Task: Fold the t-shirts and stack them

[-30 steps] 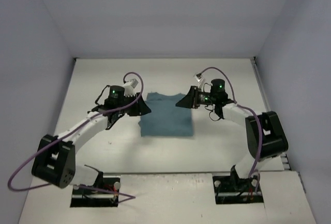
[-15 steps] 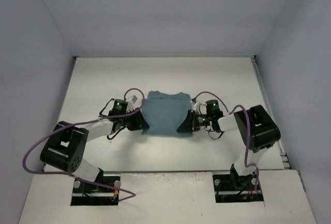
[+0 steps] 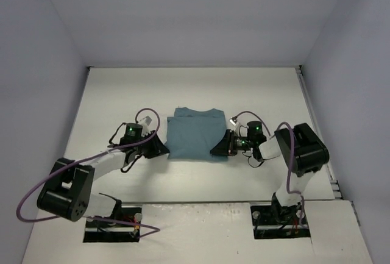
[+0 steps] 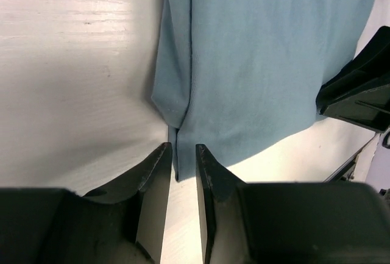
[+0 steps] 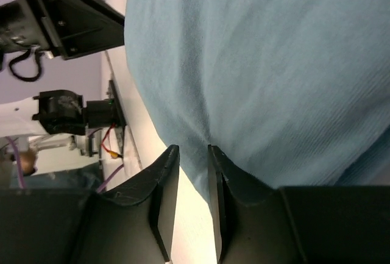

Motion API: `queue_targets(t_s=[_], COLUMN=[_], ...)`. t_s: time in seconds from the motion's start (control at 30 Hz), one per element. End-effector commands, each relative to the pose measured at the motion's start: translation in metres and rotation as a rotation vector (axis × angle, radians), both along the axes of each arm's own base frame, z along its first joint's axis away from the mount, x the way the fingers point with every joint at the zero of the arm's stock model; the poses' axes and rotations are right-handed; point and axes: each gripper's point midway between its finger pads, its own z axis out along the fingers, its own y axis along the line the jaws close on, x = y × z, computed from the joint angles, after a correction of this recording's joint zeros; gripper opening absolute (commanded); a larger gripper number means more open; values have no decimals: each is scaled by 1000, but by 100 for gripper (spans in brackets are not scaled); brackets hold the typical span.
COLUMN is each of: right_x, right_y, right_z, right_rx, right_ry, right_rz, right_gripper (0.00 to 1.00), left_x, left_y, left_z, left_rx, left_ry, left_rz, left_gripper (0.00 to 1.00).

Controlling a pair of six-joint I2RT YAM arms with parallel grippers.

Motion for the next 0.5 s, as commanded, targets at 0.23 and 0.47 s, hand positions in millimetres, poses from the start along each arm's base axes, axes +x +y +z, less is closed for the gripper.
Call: queue_targets(t_s=[0.23,0.47], right_x=[90,94], right_y=[-37,-112], right_z=[154,242], right_rx=[-323,-602], right_ry=[-464,-621], right_rz=[-215,-524], right_gripper=[45,61], left_x=[34,27], left_y=[38,92], left_z=[155,235], left_rx=[238,433], left_ry=[-271,-422], left_rz=[21,125], left_gripper=[42,57])
